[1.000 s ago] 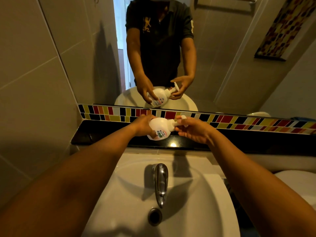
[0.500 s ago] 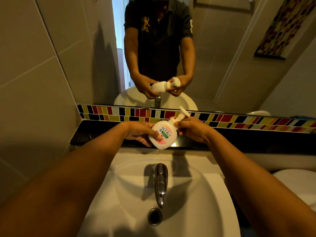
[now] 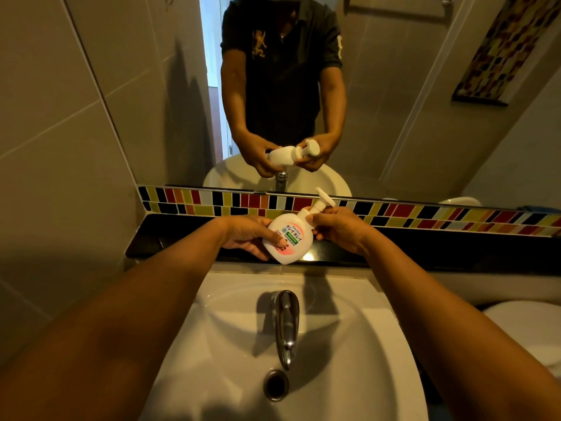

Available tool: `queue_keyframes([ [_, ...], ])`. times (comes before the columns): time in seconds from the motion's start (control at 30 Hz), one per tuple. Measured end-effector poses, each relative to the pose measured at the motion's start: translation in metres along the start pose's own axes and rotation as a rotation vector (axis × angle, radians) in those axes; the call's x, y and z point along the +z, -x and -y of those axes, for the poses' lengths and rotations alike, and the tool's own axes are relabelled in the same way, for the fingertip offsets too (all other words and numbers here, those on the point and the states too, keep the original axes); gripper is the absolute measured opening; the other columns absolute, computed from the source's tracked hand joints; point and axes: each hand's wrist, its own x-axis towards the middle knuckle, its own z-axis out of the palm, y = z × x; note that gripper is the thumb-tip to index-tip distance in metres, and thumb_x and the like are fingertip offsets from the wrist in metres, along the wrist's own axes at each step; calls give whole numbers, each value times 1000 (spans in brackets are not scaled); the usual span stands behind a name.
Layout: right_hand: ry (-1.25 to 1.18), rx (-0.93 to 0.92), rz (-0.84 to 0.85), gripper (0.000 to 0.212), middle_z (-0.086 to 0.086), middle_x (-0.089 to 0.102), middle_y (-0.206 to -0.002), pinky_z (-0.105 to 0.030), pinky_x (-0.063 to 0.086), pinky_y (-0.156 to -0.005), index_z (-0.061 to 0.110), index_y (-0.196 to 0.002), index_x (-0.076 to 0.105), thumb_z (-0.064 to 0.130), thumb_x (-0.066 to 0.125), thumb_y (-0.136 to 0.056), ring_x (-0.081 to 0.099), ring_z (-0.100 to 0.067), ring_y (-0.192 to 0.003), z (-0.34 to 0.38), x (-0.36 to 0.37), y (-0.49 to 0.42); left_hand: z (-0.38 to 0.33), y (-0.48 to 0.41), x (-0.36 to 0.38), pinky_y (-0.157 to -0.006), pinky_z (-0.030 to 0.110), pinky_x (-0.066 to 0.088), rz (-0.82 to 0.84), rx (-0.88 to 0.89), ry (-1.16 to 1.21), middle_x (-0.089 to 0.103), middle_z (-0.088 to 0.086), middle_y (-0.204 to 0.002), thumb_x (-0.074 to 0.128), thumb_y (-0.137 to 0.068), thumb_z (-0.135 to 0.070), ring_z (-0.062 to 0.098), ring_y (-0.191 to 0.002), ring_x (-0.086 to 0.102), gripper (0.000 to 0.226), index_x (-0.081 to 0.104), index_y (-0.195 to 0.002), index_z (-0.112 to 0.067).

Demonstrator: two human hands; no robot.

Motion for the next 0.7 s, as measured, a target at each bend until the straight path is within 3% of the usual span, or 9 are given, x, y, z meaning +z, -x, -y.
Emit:
queue_keyframes([
  [0.23, -19, 6, 38, 28, -13, 68, -98, -25, 56, -66, -2, -114, 62, 7, 66, -87, 65, -18, -77, 4, -2, 1, -3, 4, -1, -87, 44, 58, 2, -12, 23, 70, 12, -121, 73, -83, -10, 29, -112, 68, 39, 64, -121, -15],
  [0.4, 109, -35, -101, 42, -10, 70, -85, -26, 51, -59, -1, -109, 65, 31, 74, -83, 62, -17, -68, 4, 5, -3, -4, 0, 2, -87, 43, 58, -32, 8, 18, 70, 12, -119, 75, -81, -12, 28, -109, 69, 42, 62, -122, -16],
  [0.5, 254, -64, -198, 50, -13, 72, -92, -26, 51, -60, 4, -109, 65, 43, 75, -79, 64, -20, -73, 1, 10, -7, -2, -2, 3, -87, 43, 58, -47, 8, 4, 71, 11, -117, 75, -81, -13, 28, -107, 70, 39, 64, -118, -17],
  [0.7, 162, -40, -46, 29, -13, 70, -101, -32, 57, -75, 3, -106, 64, 22, 71, -86, 68, -24, -88, 6, 5, -3, 2, 2, 1, -85, 43, 58, -18, -14, 65, 70, 13, -119, 73, -83, -10, 31, -110, 68, 35, 64, -116, -18],
])
